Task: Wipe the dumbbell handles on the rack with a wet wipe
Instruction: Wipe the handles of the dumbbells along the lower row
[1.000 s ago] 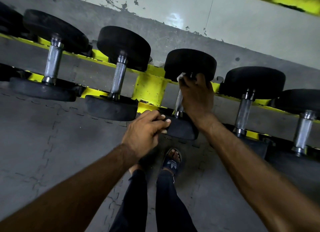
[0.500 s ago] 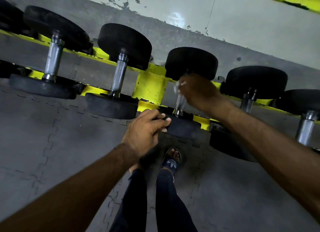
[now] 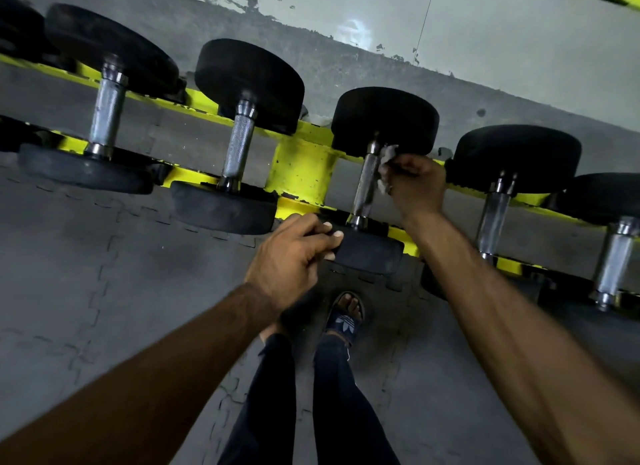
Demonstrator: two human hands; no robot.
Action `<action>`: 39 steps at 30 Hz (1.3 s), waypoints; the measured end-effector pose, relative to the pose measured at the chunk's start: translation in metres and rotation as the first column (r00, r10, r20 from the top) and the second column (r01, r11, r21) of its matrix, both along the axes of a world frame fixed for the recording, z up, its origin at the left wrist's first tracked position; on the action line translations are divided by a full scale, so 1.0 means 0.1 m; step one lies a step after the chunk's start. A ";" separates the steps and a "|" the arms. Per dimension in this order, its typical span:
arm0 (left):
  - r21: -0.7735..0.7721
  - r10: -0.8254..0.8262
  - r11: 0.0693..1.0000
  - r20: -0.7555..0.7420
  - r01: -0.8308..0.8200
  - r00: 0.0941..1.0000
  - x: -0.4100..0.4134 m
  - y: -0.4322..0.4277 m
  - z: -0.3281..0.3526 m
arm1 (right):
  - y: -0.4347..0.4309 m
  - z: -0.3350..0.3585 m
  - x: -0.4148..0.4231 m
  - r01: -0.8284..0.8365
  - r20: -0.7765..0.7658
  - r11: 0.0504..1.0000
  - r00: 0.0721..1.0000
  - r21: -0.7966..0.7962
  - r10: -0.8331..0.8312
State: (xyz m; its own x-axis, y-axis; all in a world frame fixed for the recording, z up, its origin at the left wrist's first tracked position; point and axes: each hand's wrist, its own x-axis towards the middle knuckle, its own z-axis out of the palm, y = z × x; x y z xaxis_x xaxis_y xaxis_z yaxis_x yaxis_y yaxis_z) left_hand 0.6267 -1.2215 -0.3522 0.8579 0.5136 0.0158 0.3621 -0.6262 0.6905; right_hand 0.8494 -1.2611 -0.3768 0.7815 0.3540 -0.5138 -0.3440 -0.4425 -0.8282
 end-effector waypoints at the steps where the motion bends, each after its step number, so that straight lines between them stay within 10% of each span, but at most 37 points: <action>1: 0.001 -0.004 1.000 -0.008 0.004 1.000 0.00 0.00 0.00 | 0.02 0.00 0.00 0.087 -0.110 0.995 0.991 0.044 -0.081; 8: 0.004 -0.010 1.000 -0.013 0.010 1.000 0.00 0.00 0.04 | -0.25 0.08 0.00 -0.251 -0.367 0.948 0.915 -0.198 0.166; 17: 0.002 -0.015 1.000 -0.010 0.015 1.000 -0.01 0.02 0.03 | -0.38 0.09 0.16 -0.298 -0.563 0.952 0.775 0.075 0.287; 23: -0.004 -0.010 1.000 0.010 0.011 1.000 -0.01 0.02 0.02 | -0.34 -0.01 0.10 -0.478 -0.232 0.850 0.872 -0.219 0.431; 30: -0.002 -0.012 1.000 -0.002 0.012 1.000 0.00 0.02 0.04 | -0.22 -0.09 0.01 -0.688 -0.331 0.668 0.724 -0.283 0.606; 39: 0.008 -0.012 1.000 -0.006 0.012 1.000 0.00 0.02 0.04 | -0.51 0.05 -0.05 -0.558 -0.183 0.812 0.828 -0.171 0.530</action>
State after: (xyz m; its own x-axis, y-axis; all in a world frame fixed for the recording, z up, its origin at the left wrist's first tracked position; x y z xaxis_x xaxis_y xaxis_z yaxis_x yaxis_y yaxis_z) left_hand 0.6268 -1.2193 -0.3481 0.8643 0.5028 0.0150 0.3584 -0.6364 0.6830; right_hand 0.8447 -1.3126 -0.3717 0.4198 0.5766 -0.7010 -0.0855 -0.7438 -0.6630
